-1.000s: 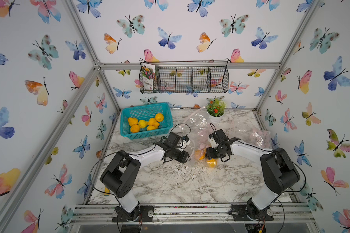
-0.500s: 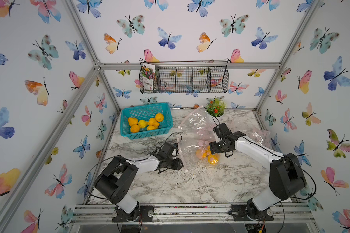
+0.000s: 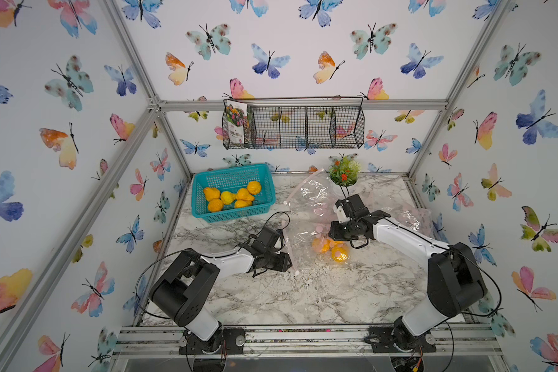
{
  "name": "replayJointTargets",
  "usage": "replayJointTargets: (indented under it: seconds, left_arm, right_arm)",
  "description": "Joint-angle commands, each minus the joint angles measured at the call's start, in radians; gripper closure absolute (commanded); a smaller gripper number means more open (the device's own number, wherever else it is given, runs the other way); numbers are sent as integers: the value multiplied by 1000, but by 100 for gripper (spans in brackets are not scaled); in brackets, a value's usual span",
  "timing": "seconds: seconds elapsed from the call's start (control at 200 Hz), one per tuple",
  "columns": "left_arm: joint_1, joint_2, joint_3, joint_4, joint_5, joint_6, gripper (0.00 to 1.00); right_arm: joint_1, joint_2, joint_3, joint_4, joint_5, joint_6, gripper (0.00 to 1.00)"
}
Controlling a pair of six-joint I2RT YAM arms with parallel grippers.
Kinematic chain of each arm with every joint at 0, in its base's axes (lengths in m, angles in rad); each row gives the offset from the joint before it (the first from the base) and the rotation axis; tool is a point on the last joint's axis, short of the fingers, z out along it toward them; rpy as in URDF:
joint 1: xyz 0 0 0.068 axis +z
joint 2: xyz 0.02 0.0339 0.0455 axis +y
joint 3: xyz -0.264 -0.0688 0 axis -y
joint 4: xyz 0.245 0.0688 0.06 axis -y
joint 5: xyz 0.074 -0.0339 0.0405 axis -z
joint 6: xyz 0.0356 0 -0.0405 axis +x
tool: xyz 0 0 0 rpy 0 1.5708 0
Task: Open the zip-top bag and take out the pear
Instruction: Pick up the pear from the zipper food storage bag.
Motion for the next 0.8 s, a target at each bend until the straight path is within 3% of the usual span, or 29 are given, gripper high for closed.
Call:
replayJointTargets:
  seconds: [0.0,0.35,0.566,0.796]
  left_arm:
    - [-4,-77,41,-102,-62,13,57]
    - [50,-195,191,-208,-62,26,50]
    - [37,-73,242,-227,132,49,52]
    - [9,3,186,-148,149,42,54]
  right_arm:
    - [2,53,-16,81,-20,37,78]
    - [59,162,-56,198,-90,-28,78]
    - [95,199,-67,220,-137,-52,78]
    - [99,195,-78,238,-182,-61,80]
